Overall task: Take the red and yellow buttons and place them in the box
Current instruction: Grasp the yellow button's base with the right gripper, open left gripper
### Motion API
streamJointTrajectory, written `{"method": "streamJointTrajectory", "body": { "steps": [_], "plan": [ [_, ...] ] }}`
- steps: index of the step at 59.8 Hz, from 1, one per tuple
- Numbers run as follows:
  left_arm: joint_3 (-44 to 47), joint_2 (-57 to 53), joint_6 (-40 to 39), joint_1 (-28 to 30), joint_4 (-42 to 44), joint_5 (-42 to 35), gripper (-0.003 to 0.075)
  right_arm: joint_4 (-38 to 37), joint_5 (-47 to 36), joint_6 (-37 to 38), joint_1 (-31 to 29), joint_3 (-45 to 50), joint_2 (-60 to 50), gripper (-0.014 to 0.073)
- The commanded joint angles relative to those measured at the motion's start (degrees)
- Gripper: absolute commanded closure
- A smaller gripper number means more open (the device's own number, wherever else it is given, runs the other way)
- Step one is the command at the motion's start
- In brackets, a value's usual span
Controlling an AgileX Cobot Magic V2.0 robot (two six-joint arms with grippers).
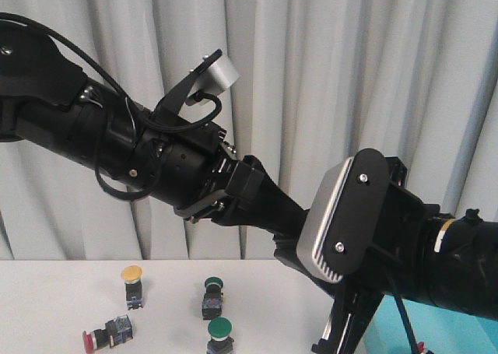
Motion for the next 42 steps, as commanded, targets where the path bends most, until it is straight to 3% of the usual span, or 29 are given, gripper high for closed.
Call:
{"method": "streamJointTrajectory", "body": {
  "steps": [1,4,16,25,42],
  "plan": [
    [-1.69,-2.69,-0.57,0.16,-3.52,-0.71,0.0717,0.53,-4.11,0.22,0.12,-1.61,-1.45,0.0573],
    [-1.69,-2.69,-0.76,0.16,-3.45,-0.71,0.0716,0.53,-4.11,0.30,0.12,-1.61,-1.45,0.0609],
    [-1.69,-2.69,-6.51,0.16,-3.45,-0.80,0.0712,0.53,-4.16,0.30,0.12,-1.61,-1.45,0.0602],
    [-1.69,-2.69,-6.52,0.16,-0.77,-1.40,0.0689,0.53,-4.16,0.30,0.12,-1.61,-1.45,0.0602],
    [-1.69,-2.69,-7.91,-0.32,7.33,-1.99,0.0531,0.53,-4.16,1.36,0.12,-1.61,-1.45,0.0602]
  ]
}}
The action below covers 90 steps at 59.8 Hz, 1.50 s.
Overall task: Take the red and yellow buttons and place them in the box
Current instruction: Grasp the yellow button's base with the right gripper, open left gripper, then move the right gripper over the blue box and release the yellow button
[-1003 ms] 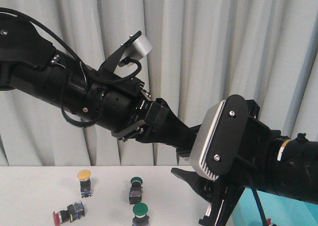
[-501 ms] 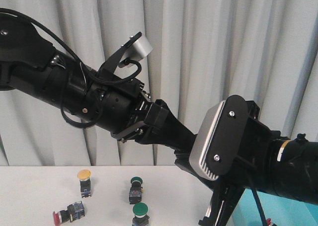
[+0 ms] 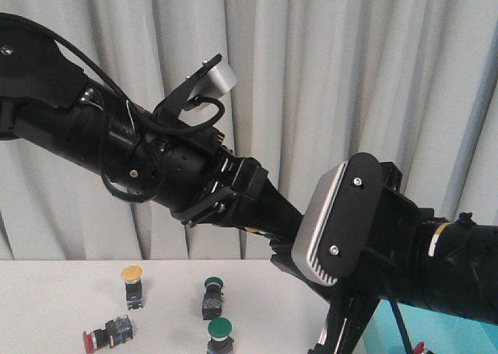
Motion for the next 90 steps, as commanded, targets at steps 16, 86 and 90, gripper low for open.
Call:
{"method": "streamJointTrajectory", "body": {
  "steps": [16,86,90],
  "plan": [
    [-1.61,-2.49,0.03,-0.98,3.29,-4.85,0.0337,0.48,-4.59,0.63,-0.06,-1.69,-1.63,0.0602],
    [-13.36,-3.02,-25.41,1.73,57.30,-9.21,0.0400,0.24,-5.78,9.28,-5.73,-1.69,-1.30,0.0598],
    [-13.36,-3.02,-26.66,3.06,61.08,-7.72,0.0468,0.30,-7.66,11.94,-8.20,-1.69,-1.30,0.0598]
  ]
}}
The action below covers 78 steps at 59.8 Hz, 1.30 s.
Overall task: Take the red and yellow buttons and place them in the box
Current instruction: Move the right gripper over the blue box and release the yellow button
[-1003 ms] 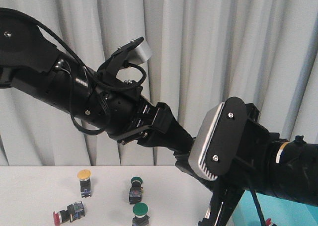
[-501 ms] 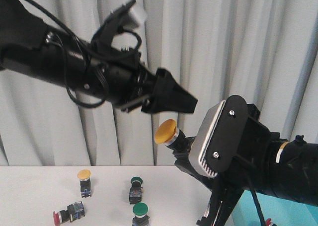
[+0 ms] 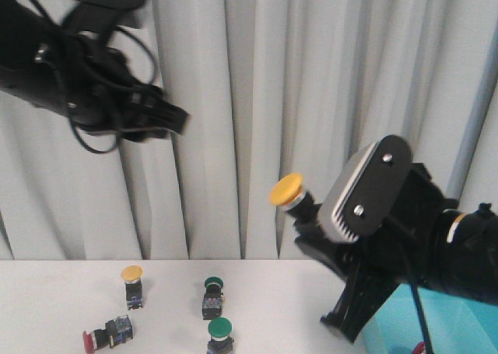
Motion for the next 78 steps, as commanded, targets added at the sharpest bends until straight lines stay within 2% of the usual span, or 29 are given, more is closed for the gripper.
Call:
{"method": "streamJointTrajectory", "body": {
  "steps": [1,10,20,31,41,48,60,69,78],
  "plan": [
    [-1.44,-2.54,-5.65,1.85,8.49,-1.00,0.0498,0.52,-6.97,3.93,-3.49,-1.86,-1.30,0.0596],
    [-1.26,-2.54,-5.78,5.83,11.07,2.11,0.0729,0.47,-8.28,10.83,-11.27,-1.86,-1.43,0.0595],
    [4.58,-2.60,-6.01,10.42,11.11,1.25,0.0727,0.52,-8.28,15.19,-21.43,-1.86,-1.29,0.0595],
    [19.94,-2.55,-9.44,15.18,11.48,-4.08,0.0728,0.48,-6.40,17.09,-29.80,-1.86,1.42,0.0595],
    [34.69,-2.55,-13.79,17.41,11.48,-13.97,0.0728,0.41,-3.21,18.59,-31.91,-1.86,7.82,0.0592],
    [41.16,-2.55,-14.12,17.47,11.48,-20.41,0.0728,-0.91,-1.75,19.16,-31.91,-1.86,13.43,0.0587],
    [45.21,-2.55,-15.16,17.47,11.42,-23.83,0.0728,-3.75,-0.69,21.94,-32.73,-1.86,21.76,0.0585],
    [45.36,-2.55,-15.16,17.47,11.42,-23.60,0.0728,-4.17,-0.19,29.28,-36.79,-1.86,27.49,0.0583],
    [45.36,-2.55,-15.16,17.47,11.42,-23.60,0.0728,-4.05,0.86,30.87,-39.55,-1.86,31.56,0.0578]
  ]
}}
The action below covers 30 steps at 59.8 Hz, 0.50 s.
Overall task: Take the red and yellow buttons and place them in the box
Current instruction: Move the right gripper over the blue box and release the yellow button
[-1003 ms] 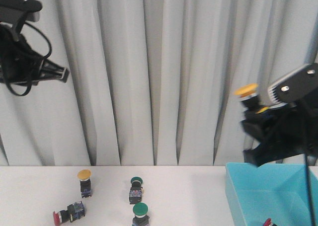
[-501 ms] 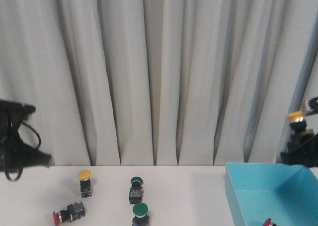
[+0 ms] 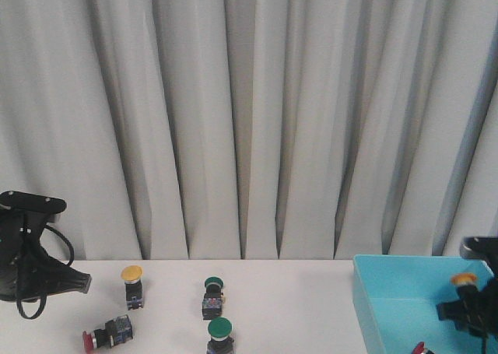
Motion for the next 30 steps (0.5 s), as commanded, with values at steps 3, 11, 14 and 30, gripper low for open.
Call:
{"method": "streamJointTrajectory", "body": {
  "steps": [3,11,14,30],
  "plan": [
    [-1.18,-2.55,-0.80,-0.03,1.10,-2.35,0.0728,0.15,-1.54,1.35,-1.97,-1.86,0.63,0.0576],
    [-1.18,-2.55,-0.80,-0.03,1.10,-2.35,0.0728,-0.04,-1.35,1.22,-1.97,-1.86,2.84,0.0554],
    [-1.18,-2.55,-0.80,-0.03,1.10,-2.35,0.0728,-0.39,-0.82,1.22,-1.97,-1.86,3.85,0.0538],
    [-1.18,-2.55,-0.80,-0.03,1.10,-2.16,0.0728,-3.30,0.56,1.38,-2.03,-1.92,6.10,0.0337]
  ]
}}
